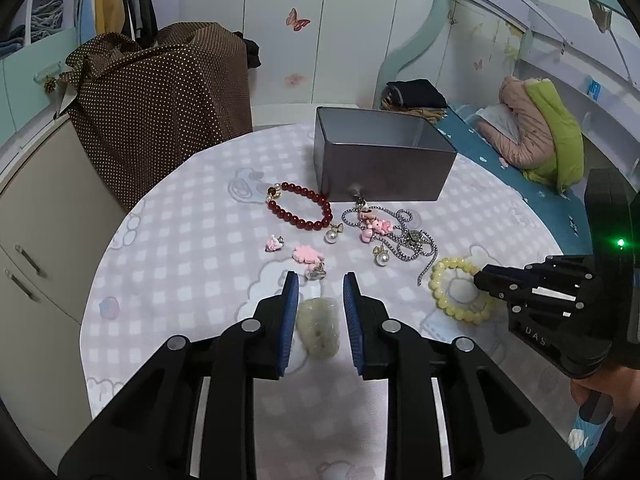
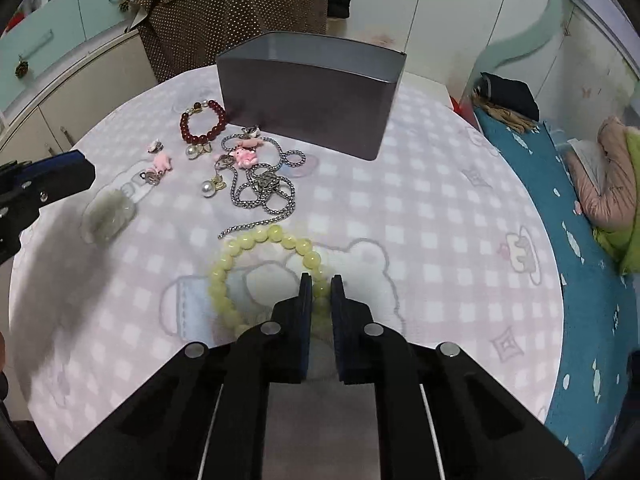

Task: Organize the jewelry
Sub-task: 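Lift the jade pendant with the left gripper while the right gripper grasps the yellow bracelet, then lower the jade pendant and yellow bracelet into the grey box, open both grippers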

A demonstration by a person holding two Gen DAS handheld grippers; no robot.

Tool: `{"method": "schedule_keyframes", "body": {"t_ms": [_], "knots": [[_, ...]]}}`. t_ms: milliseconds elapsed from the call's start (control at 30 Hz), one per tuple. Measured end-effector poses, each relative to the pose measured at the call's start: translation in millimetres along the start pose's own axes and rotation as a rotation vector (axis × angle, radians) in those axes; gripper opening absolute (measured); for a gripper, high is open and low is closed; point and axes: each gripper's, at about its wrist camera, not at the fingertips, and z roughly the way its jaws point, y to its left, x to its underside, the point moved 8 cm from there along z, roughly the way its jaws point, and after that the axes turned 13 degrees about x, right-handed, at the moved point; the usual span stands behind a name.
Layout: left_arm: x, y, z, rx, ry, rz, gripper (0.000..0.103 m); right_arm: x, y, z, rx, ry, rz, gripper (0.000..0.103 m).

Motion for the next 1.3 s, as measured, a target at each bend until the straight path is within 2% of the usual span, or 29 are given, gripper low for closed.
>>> {"method": "schedule_keyframes", "body": {"t_ms": [267,300,333,400,600,633,667,733,933,1100,1300], "knots": [[9,11,5,-0.031,0.021,-0.006,0.023,-6,-1,-15,-0.032,-0.034,0.018,0.008],[13,14,8,-0.045,0.033,-0.007,0.038,-6,-1,-17,-0.037,-0.034,0.017,0.008],[16,17,10,-0.059,0.039,-0.009,0.06,-6,0,-17,-0.042,-0.034,0.017,0.008],[21,21,15,-0.078,0.04,0.002,0.074,-5,2,-15,-0.043,-0.032,0.016,0.008],[31,23,42,-0.054,0.12,-0.002,0.072,0,1,-12,-0.055,-0.026,0.034,0.008],[29,22,41,-0.038,0.105,-0.002,0.054,0,0,-13,-0.054,-0.028,0.036,0.008],[28,21,42,-0.028,0.107,-0.004,0.048,-1,-1,-14,-0.054,-0.033,0.038,0.008],[29,20,42,-0.026,0.106,0.006,0.031,-4,-3,-18,-0.055,-0.043,0.041,0.008],[31,13,37,0.063,0.109,-0.026,0.03,-16,-6,-37,-0.047,-0.09,0.026,0.008],[23,6,23,0.069,0.075,-0.007,0.03,-30,-9,-57,-0.027,-0.135,-0.004,0.008],[-7,1,1,0.069,0.011,0.028,0.03,-51,-13,-79,-0.002,-0.19,-0.036,0.008]]}}
